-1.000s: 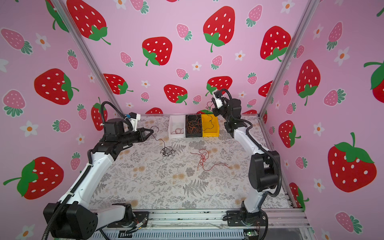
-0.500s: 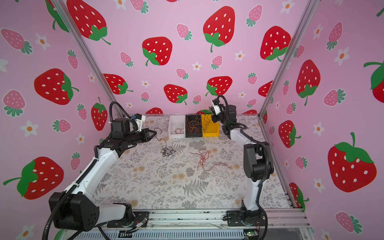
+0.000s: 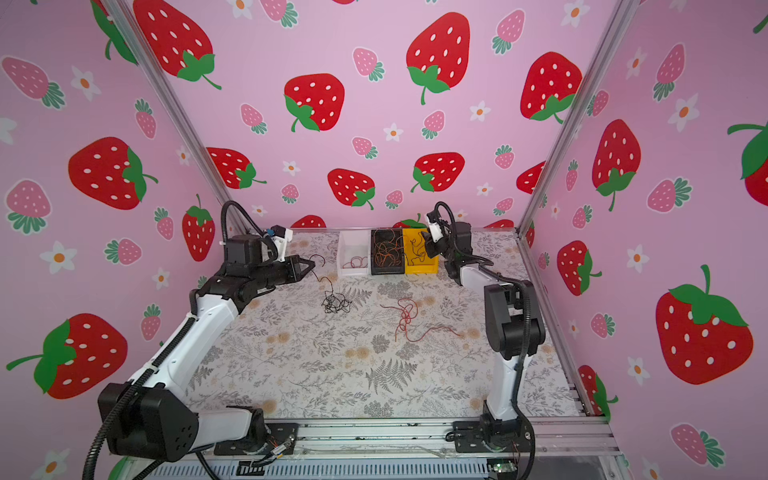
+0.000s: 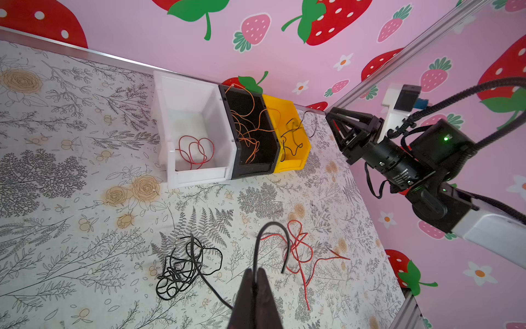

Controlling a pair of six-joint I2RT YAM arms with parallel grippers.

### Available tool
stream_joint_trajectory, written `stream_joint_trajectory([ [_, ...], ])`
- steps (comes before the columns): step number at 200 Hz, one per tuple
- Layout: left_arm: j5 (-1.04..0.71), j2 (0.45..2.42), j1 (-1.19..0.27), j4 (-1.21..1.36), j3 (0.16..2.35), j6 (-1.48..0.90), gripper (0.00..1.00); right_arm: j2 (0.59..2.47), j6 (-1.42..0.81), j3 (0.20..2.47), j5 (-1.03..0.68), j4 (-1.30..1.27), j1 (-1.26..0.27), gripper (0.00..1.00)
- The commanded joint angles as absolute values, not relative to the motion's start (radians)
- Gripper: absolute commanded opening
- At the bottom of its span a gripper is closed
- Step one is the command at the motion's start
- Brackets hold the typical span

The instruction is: Untangle the cables

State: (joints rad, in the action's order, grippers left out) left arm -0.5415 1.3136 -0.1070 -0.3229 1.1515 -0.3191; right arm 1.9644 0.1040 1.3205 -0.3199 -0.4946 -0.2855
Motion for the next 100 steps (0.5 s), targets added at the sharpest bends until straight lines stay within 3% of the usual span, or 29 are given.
stream_joint_trajectory([
  [1,-0.544,1.304,-0.119,-0.332,1.204,-0.314,0.00,1.947,0.113,1.303,-0.330,-0.520,-0.282,0.43],
  [27,-0.533,1.260,-0.127,-0.328,1.194,-0.318,0.00,1.876,0.137,1.296,-0.328,-0.463,-0.285,0.51],
  [41,-0.523,1.236,-0.132,-0.322,1.185,-0.320,0.00,1.814,0.162,1.284,-0.311,-0.408,-0.294,0.61],
  [100,-0.523,1.174,-0.165,-0.311,1.179,-0.337,0.00,1.550,0.244,1.160,-0.281,-0.163,-0.428,0.64],
])
